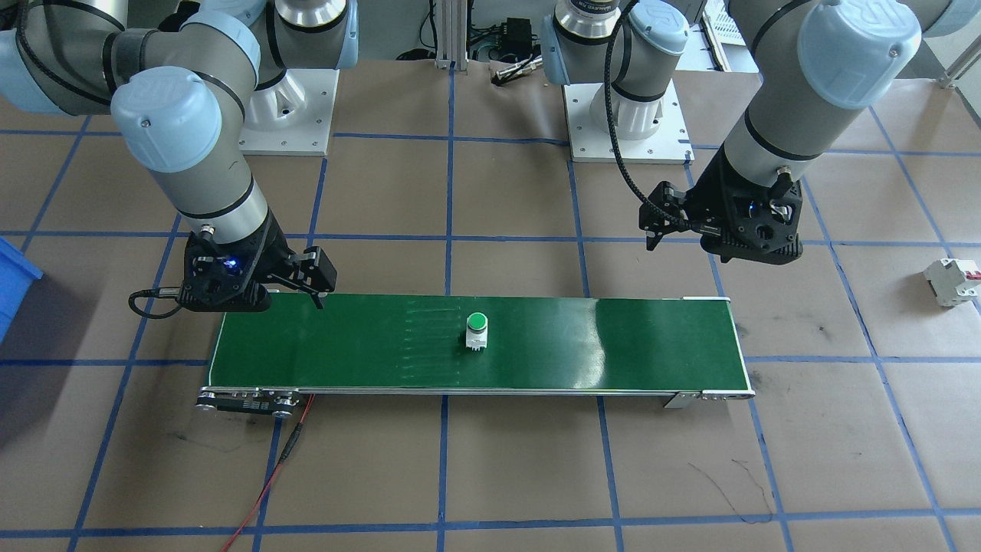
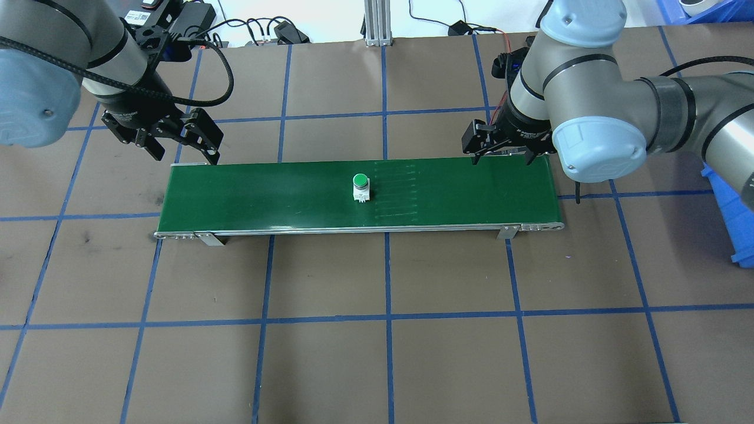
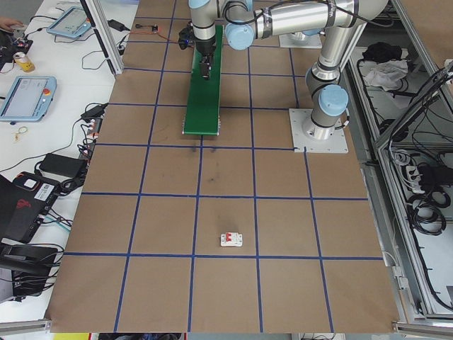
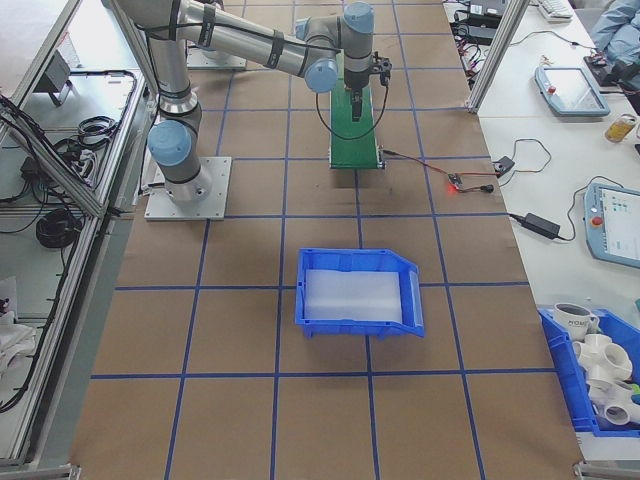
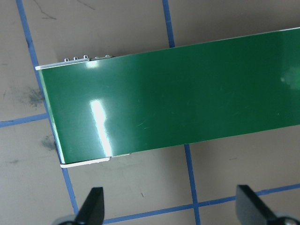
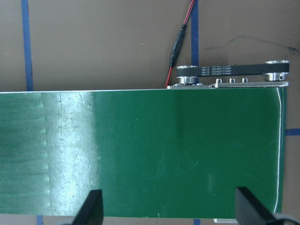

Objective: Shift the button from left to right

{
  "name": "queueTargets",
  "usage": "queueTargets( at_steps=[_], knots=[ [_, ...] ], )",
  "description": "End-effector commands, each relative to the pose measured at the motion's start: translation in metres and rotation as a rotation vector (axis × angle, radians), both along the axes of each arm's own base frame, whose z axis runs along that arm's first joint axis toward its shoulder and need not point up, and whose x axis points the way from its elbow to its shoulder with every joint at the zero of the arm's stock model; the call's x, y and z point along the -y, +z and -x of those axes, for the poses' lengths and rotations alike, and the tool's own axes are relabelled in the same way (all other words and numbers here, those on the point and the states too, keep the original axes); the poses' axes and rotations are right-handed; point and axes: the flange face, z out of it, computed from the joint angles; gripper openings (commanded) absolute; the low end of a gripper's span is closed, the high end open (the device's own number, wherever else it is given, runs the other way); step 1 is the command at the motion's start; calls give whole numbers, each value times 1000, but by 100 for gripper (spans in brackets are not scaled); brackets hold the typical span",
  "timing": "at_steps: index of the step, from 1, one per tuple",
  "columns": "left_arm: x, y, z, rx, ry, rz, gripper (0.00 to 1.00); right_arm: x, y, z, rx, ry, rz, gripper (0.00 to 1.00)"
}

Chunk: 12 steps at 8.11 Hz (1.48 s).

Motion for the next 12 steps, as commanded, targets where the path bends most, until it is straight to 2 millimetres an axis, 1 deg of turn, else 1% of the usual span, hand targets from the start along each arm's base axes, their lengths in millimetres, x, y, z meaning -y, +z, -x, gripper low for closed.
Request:
queueTargets(
  at_steps=[1, 3, 5, 7, 8, 9, 10, 11, 12],
  knots=[
    [0, 1, 0, 0, 0, 1, 100, -1, -1, -3, 22, -35, -5, 100],
    [0, 1, 0, 1, 0, 2, 100, 0, 1, -3, 25, -58, -2, 100],
    [-1, 1, 0, 1, 0, 4, 100, -1, -2, -8, 30, -138, -10, 100],
    [-1, 1, 0, 1, -4, 4, 100, -2, -10, -28, 33, -123, -16, 100],
    [-1, 1, 0, 1, -4, 4, 100, 0, -15, -42, 41, -165, 9, 100],
    [-1, 2, 0, 1, -4, 6, 100, 1, -22, -56, 43, -162, 7, 100],
    [-1, 2, 0, 1, -4, 6, 100, 3, -31, -64, 43, -156, -8, 100],
    [-2, 5, 0, 1, -4, 10, 100, 4, -49, -72, 73, -150, -58, 100],
    [-3, 6, 0, 2, -6, 13, 100, 5, -53, -73, 76, -144, -66, 100]
  ],
)
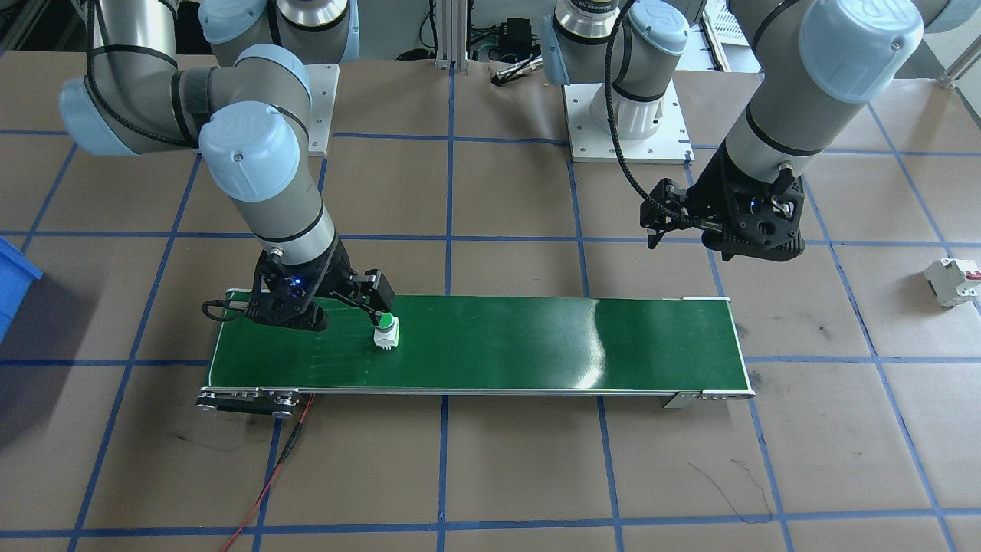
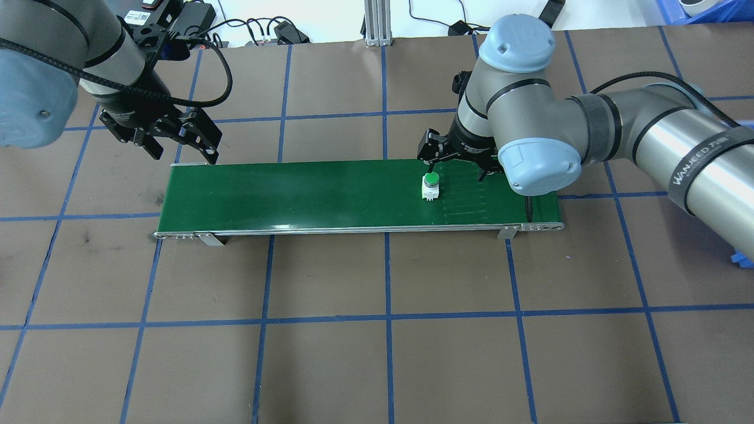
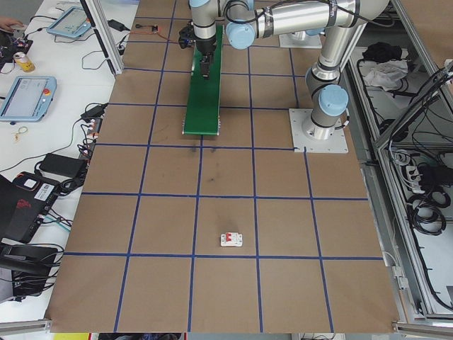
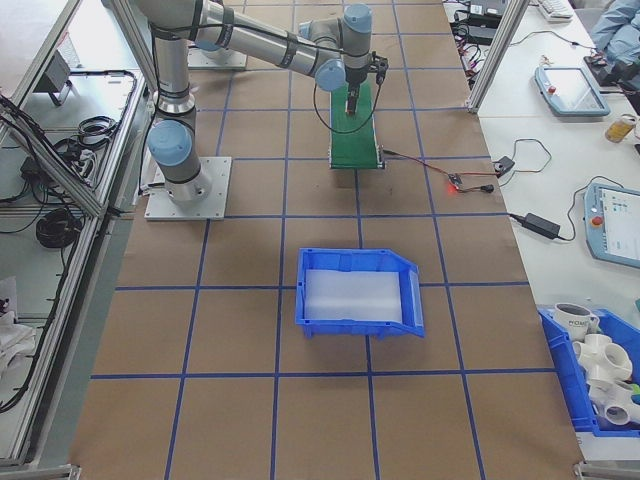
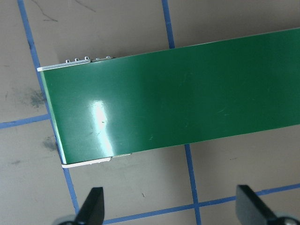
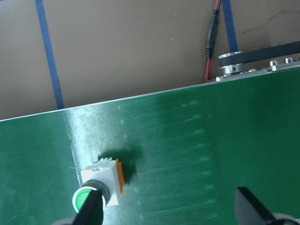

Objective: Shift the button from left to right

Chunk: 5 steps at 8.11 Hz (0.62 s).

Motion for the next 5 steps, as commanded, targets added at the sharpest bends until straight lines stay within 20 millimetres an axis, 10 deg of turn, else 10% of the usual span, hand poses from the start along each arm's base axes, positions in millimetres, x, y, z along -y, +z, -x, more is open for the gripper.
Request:
queueTargets(
  at_steps=[1, 5],
  knots=[
    [-1, 3, 0, 1, -1, 5, 100, 2, -16, -9, 22, 21, -32, 100],
    [-1, 4, 0, 1, -1, 11, 100, 12, -37, 10, -85, 104, -48, 94]
  ],
)
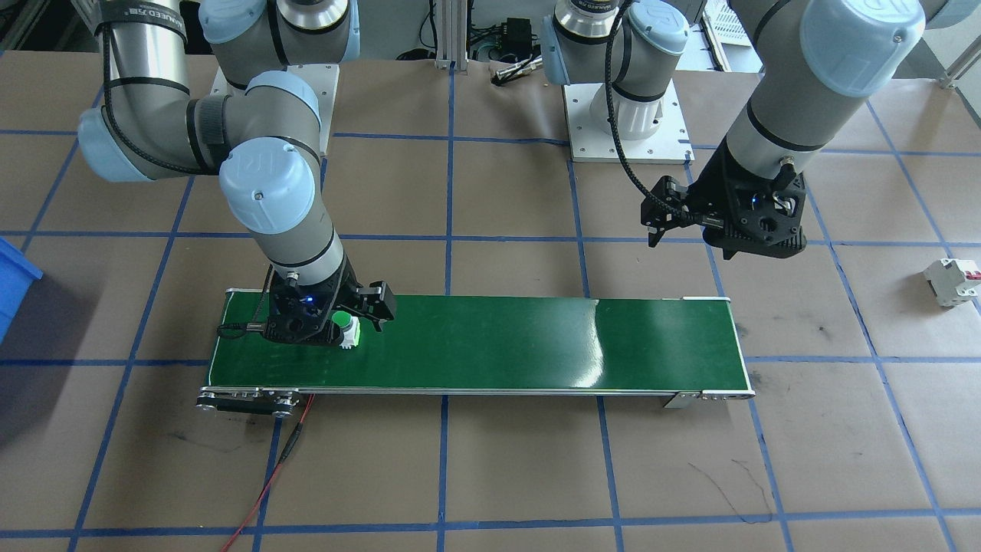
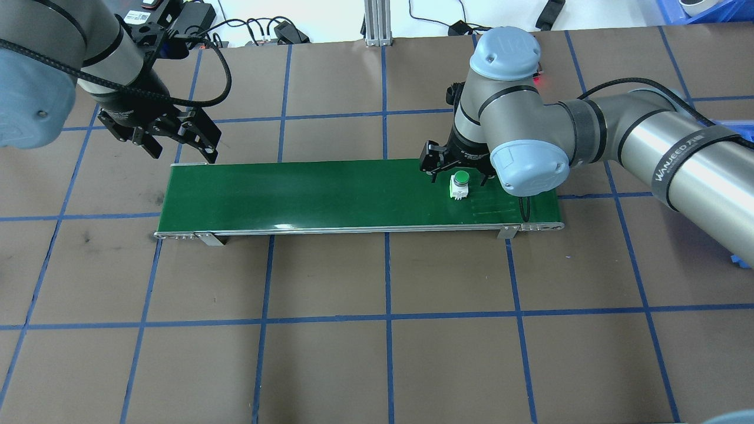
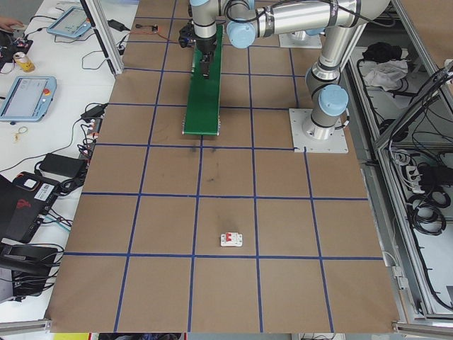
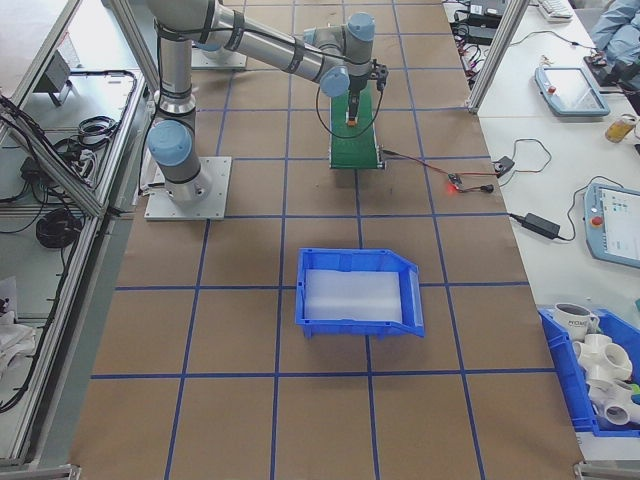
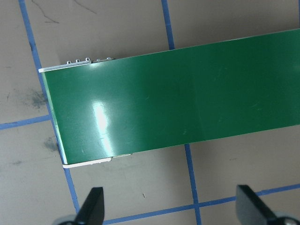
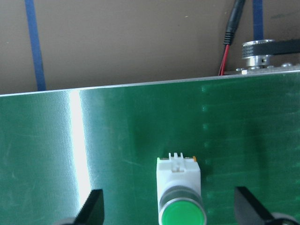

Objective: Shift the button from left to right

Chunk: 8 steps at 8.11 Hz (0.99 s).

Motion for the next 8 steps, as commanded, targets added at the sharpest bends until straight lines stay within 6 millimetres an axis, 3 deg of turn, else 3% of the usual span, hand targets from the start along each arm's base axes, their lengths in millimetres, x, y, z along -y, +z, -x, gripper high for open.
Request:
queueTargets(
  at_steps=[1, 3, 4, 6, 8],
  knots=[
    [0, 0, 0, 1, 0, 4, 100, 12, -20, 27, -83, -6, -22, 77],
    [1, 1, 0, 1, 0, 6, 100, 24, -35, 55, -93, 30, -47, 51],
    [0, 0, 0, 1, 0, 4, 100, 27, -35, 73, -84, 19, -59, 47],
    [1, 1, 0, 1, 0, 6, 100, 28, -34, 84, -81, 20, -83, 33],
    [1, 1, 0, 1, 0, 6, 100, 46, -5, 115, -78, 17, -62, 33]
  ],
)
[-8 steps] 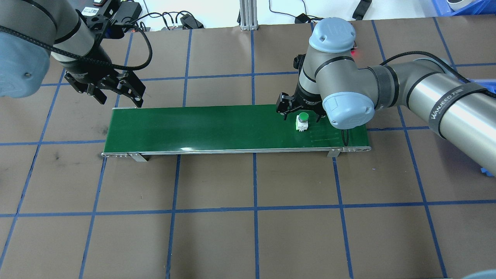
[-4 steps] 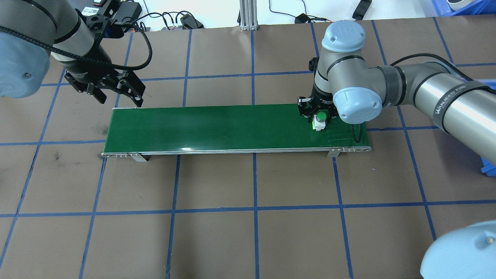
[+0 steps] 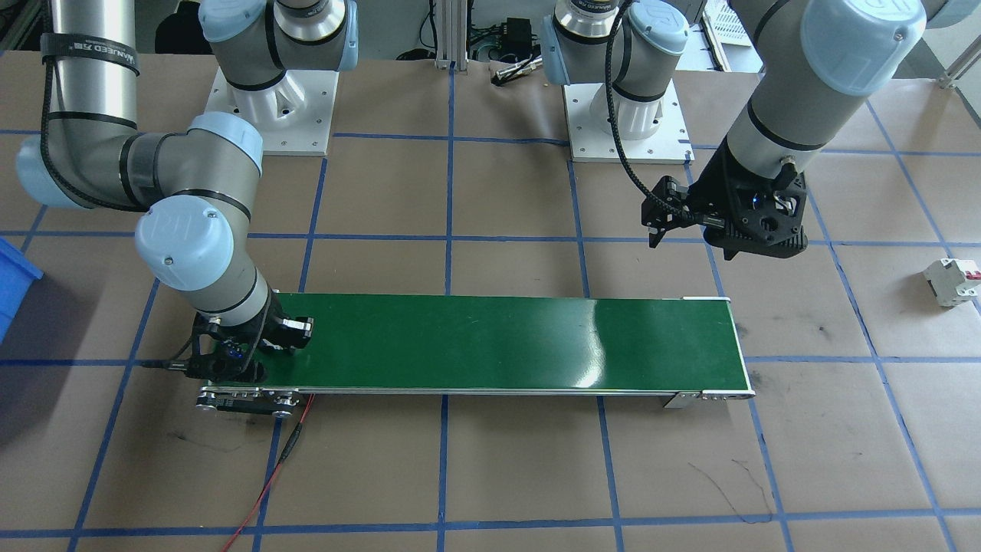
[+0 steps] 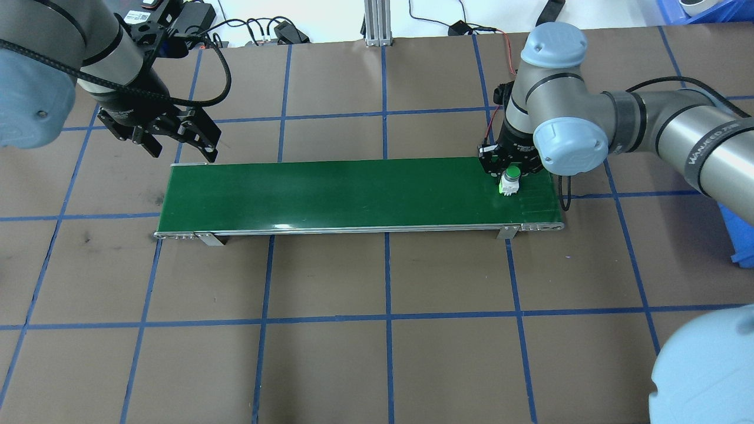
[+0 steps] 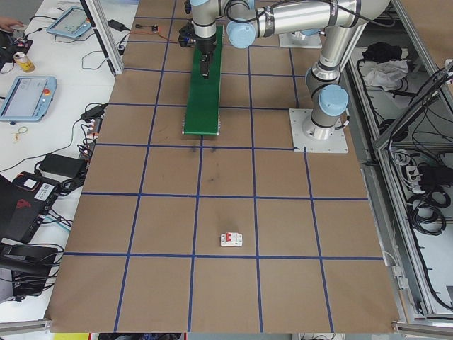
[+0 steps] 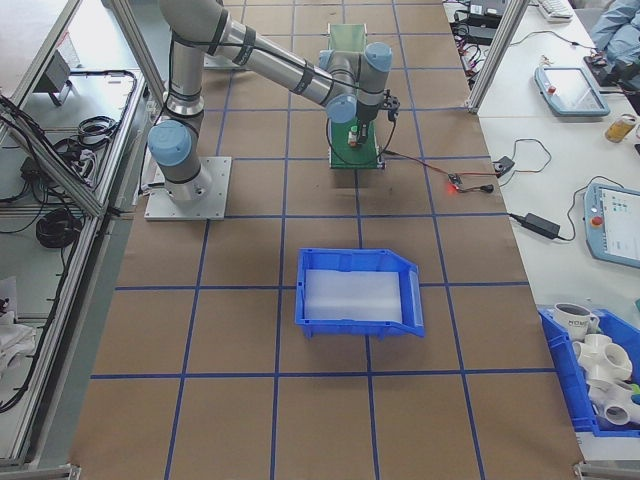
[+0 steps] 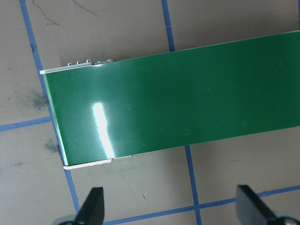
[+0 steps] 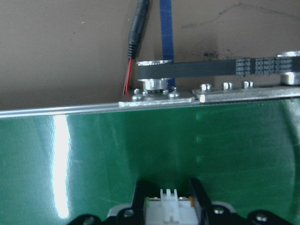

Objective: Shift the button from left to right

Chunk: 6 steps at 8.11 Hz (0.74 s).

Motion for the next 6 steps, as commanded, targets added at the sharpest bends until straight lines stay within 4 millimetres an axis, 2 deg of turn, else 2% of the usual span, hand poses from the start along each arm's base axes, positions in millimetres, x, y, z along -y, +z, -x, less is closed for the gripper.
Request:
queueTargets(
  at_steps=[1, 2, 3, 5, 6],
  knots=[
    [0, 0, 0, 0, 0, 1, 100, 27, 47, 42, 3, 12, 9, 33],
    [0, 0, 0, 0, -9, 1, 100, 40, 67, 67, -3, 43, 27, 34],
    [0, 0, 0, -1, -24, 1, 100, 48, 81, 109, -8, 34, 45, 38],
    [0, 0, 0, -1, -25, 1, 100, 50, 104, 207, -22, 97, 87, 39],
    [0, 1, 0, 0, -25, 3, 100, 41, 112, 262, -30, 119, 97, 39]
  ],
)
